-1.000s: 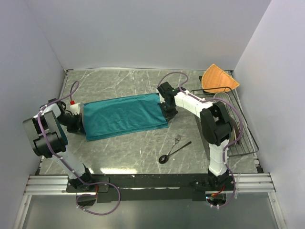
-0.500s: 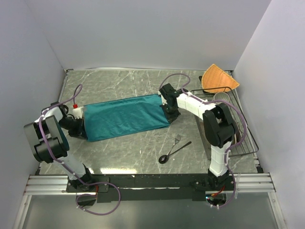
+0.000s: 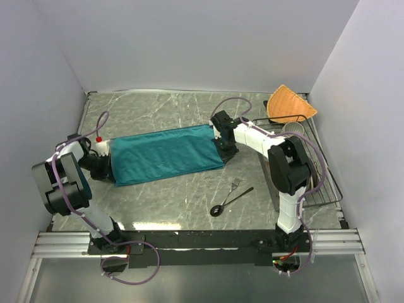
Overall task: Fold the napkin into a case and place the utensils inside
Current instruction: Smooth out the rectangle-folded napkin at the center of the board.
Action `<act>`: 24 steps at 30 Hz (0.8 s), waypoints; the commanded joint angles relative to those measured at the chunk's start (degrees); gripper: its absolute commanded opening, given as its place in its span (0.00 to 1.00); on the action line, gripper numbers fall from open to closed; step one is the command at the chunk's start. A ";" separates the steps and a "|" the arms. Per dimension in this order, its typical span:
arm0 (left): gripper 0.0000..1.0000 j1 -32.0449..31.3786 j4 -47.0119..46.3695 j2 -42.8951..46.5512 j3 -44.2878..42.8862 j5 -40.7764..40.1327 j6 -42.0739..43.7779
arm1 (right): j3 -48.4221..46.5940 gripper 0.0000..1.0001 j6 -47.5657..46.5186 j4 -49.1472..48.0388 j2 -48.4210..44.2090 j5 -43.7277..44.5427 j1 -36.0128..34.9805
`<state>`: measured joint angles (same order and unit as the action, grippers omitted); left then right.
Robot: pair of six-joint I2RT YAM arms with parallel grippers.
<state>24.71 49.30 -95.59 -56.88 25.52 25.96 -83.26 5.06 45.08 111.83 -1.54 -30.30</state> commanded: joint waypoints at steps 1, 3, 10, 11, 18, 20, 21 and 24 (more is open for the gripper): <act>0.02 -0.19 -1.92 0.85 -0.42 -0.47 -1.43 | -1.73 0.00 0.21 -0.61 0.05 0.31 0.42; 0.04 -0.10 -1.84 0.50 -0.51 -0.38 -1.43 | -1.90 0.00 0.21 -0.69 0.32 -0.13 0.42; 0.52 2.27 2.36 4.96 -5.06 3.82 0.15 | -5.15 0.51 -3.38 3.25 -0.90 -1.79 2.00; 0.63 2.71 3.51 6.02 -9.00 4.53 0.50 | -5.76 0.68 -4.35 4.39 -3.00 -2.58 3.05; 0.99 2.63 3.89 12.79 -28.01 11.22 -0.28 | -17.43 1.00 -17.26 2.13 -9.70 -6.63 7.72; 0.99 1.66 -4.94 15.34 -29.24 9.73 -6.60 | -19.65 1.00 -17.37 -3.82 -11.02 -9.87 7.80; 0.99 1.14 -7.79 16.39 -28.90 11.21 -7.75 | -20.87 1.00 -16.23 -6.38 -11.46 -11.19 7.72; 0.99 1.13 -21.62 22.44 -23.39 22.53 -12.66 | -18.27 1.00 -11.59 -20.70 -12.69 -16.99 7.63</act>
<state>26.35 43.99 -78.74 -84.95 34.61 21.02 -101.14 -8.84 41.91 103.11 -10.22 -21.87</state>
